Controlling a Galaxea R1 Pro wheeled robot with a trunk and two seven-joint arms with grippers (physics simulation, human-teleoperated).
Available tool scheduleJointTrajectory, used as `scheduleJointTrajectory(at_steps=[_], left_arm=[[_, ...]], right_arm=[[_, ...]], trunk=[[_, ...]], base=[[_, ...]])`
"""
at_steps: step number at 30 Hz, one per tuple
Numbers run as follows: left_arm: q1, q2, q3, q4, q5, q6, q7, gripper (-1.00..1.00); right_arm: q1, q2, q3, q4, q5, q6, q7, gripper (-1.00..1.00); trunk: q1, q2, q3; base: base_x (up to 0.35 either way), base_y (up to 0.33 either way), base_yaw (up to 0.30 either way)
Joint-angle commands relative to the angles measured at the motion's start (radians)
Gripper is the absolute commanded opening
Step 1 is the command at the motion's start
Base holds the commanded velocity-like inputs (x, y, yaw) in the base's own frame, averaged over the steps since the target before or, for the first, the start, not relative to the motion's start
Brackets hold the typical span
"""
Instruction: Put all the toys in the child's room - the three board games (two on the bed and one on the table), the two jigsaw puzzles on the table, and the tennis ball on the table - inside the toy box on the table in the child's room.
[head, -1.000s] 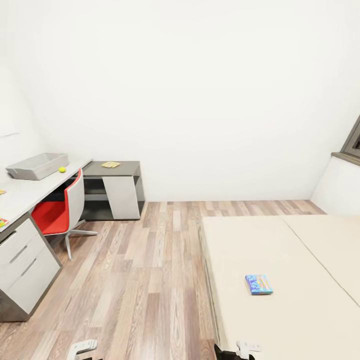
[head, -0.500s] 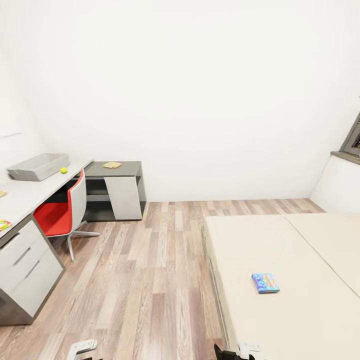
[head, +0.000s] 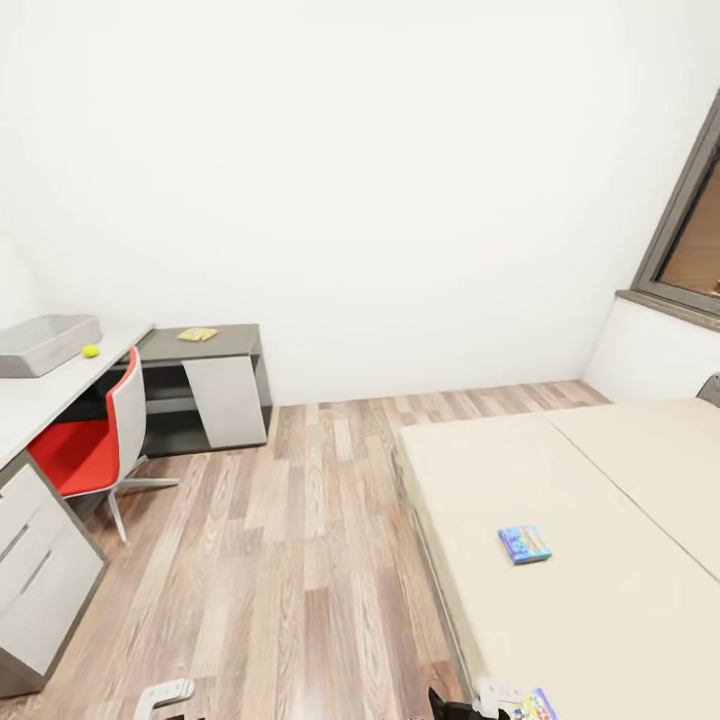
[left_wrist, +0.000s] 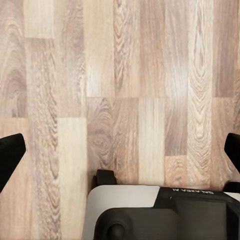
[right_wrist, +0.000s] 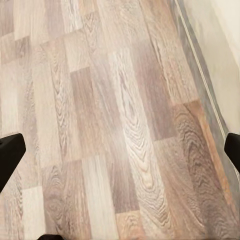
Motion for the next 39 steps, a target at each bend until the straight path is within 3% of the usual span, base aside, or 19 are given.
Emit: scheduleJointTrajectory(at_steps=[1,21,39], left_arm=[[0.000,0.000,0.005,0.000,0.001,0.001,-0.005,1.00],[0.000,0.000,0.005,0.000,0.001,0.001,-0.005,1.00],[0.011,0.008,0.003,0.005,0.001,0.003,0.015,1.00]], right_arm=[[-0.001,0.001,-0.005,0.001,-0.010,-0.002,0.009,1.00],[-0.001,0.001,-0.005,0.001,-0.010,-0.002,0.009,1.00],[-0.001,0.002,-0.004,0.002,-0.010,-0.002,0.008,1.00]], trunk=[[0.001,-0.002,-0.003],[0.001,-0.002,-0.015],[0.001,-0.002,-0.027]], base=[[0.000,0.281,-0.248],[0.000,0.272,-0.249],[0.000,0.021,-0.249]])
